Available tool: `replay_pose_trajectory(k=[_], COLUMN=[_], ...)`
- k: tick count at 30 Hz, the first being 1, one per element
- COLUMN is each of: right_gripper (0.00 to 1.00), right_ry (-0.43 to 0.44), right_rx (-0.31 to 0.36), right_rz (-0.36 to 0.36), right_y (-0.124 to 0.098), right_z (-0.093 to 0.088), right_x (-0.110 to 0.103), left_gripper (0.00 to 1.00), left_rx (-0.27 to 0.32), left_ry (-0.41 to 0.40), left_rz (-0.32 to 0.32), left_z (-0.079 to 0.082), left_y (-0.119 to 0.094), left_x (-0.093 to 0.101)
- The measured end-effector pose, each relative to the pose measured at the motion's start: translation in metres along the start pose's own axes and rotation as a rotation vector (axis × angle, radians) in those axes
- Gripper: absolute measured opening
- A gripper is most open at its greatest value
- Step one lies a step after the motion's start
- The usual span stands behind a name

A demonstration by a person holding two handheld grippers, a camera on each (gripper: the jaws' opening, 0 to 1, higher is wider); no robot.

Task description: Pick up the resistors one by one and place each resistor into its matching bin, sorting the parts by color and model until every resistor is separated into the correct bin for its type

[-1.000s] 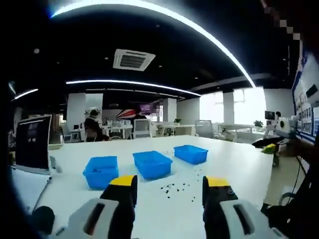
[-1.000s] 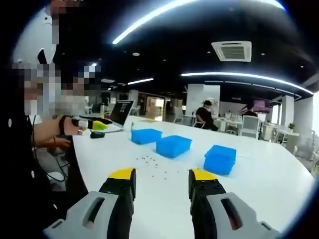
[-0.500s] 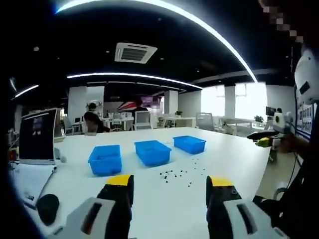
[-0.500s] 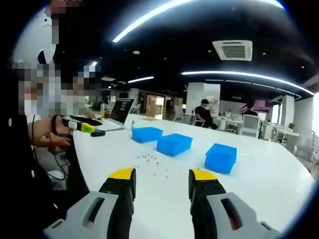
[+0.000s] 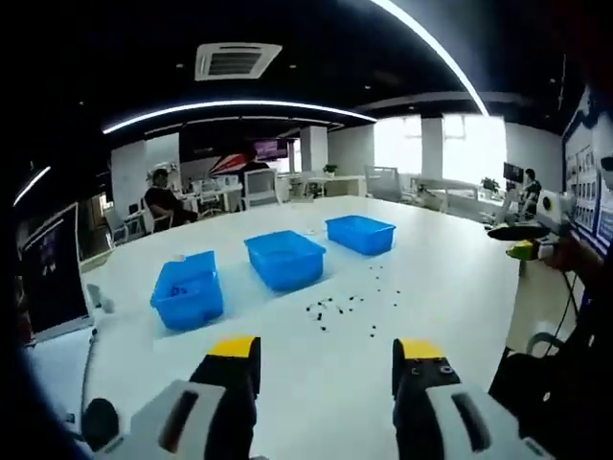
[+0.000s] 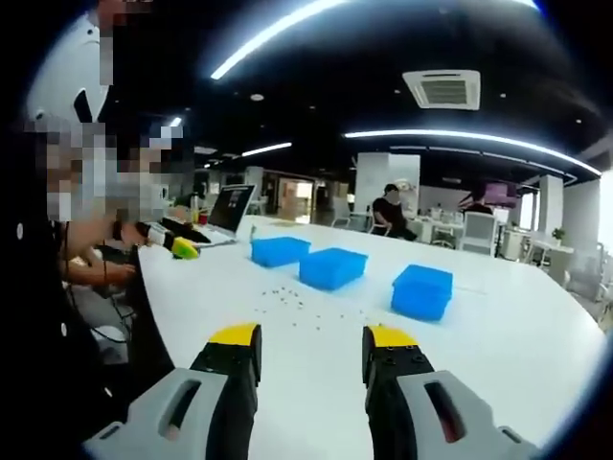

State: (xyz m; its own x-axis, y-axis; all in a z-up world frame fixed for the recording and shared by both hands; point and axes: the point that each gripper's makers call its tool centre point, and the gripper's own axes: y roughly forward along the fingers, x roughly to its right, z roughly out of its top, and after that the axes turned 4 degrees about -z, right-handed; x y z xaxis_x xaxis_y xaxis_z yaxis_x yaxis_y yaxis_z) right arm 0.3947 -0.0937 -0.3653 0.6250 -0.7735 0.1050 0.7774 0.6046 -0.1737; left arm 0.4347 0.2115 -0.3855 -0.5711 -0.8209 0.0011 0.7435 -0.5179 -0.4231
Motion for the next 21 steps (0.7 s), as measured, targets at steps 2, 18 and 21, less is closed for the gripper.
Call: replay_pose_trajectory(k=[2,18,21], right_gripper=[0.44,0.44,0.44], right_ry=[-0.011,0.037,0.050], right_rx=[-0.019,-0.072,-0.073], right_rz=[-0.004,-0.026,-0.032], right_y=[0.001,-0.006,-0.008], right_z=[-0.006,-0.031,-0.034], right_x=[0.001,0.009,0.011], left_gripper=[0.53,0.45,0.41], left_rx=[-0.060,-0.389,-0.439], left_ry=[0.049,0.235,0.253], left_rz=[-0.016,-0.216,-0.222], left_z=[0.002,0.018,0.018], left_y=[0.012,0.106,0.120], left_x=[-0.005,0.002,-0.002])
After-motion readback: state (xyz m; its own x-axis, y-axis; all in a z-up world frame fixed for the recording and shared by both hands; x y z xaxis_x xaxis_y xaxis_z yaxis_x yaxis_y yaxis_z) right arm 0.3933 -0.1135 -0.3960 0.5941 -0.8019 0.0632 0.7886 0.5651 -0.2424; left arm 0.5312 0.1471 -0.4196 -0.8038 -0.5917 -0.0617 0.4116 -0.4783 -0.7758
